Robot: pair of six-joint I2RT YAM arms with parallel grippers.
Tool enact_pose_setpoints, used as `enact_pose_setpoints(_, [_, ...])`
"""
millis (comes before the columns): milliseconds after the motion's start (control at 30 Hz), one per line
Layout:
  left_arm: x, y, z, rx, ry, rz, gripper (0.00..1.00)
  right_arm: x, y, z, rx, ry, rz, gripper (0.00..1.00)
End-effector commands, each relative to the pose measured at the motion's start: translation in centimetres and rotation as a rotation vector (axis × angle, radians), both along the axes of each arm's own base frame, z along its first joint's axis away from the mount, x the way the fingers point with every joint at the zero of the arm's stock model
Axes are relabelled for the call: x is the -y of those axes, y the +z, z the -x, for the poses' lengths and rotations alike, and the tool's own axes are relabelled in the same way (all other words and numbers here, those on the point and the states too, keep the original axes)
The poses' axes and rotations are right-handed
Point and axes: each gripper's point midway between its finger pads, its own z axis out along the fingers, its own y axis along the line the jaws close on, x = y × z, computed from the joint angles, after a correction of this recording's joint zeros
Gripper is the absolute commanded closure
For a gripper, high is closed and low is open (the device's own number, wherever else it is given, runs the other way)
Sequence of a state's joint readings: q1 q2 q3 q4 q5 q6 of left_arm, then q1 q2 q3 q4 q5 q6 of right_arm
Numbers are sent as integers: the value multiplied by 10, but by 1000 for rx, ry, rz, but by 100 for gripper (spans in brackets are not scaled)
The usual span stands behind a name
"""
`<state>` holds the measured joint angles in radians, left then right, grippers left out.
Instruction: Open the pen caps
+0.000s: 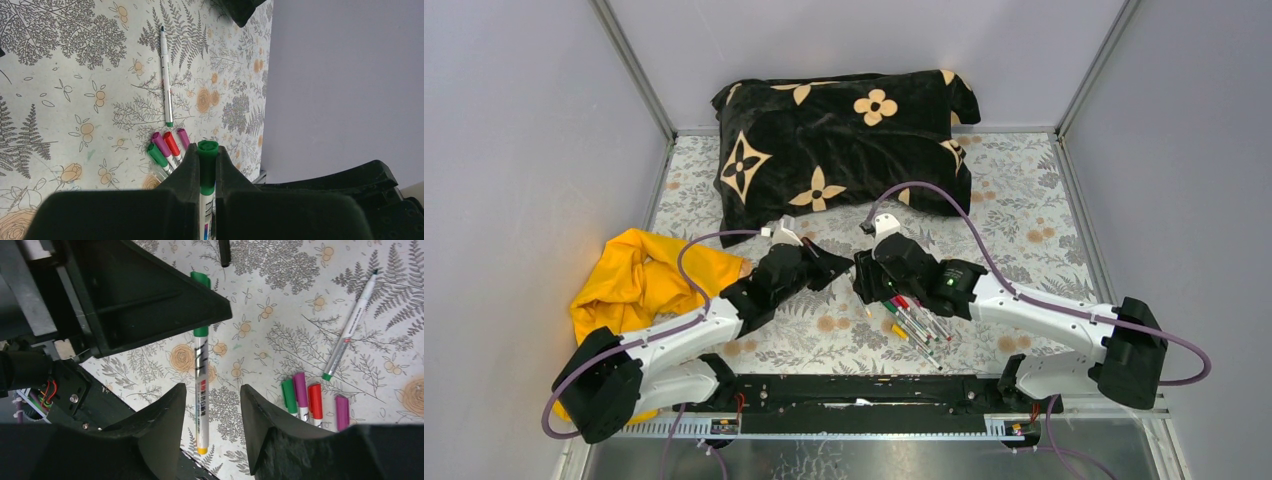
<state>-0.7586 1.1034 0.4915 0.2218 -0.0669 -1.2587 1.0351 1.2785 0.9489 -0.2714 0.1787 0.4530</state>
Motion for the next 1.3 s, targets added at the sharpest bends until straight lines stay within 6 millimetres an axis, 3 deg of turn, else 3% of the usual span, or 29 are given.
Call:
enact_pose_setpoints(0, [11,19,-3,51,-27,46,100,-25,16,2,11,40,-82,48])
enact_pose_setpoints(433, [13,33,2,74,-53,78,100,-26,-4,-1,5,38,-44,53])
enact_pose_setpoints(567, [13,36,3,79,-56,85,100,-28,-6,0,-5,44,-44,65])
enact_pose_setpoints(767, [10,35,0,89,-46,60,100,-28,-10,0,-18,39,-33,98])
enact_pose_setpoints(800, [9,35,-1,93,-40,54,100,-27,-11,1,-22,37,-28,100])
enact_pose_setpoints(1000, [0,37,-21,133,-23,-9,100,-19,-19,7,-43,38,-9,100])
enact_pose_setpoints(1267, [-44,32,-56,152,29,-33,100,-1,-37,24,-92,40,-10,100])
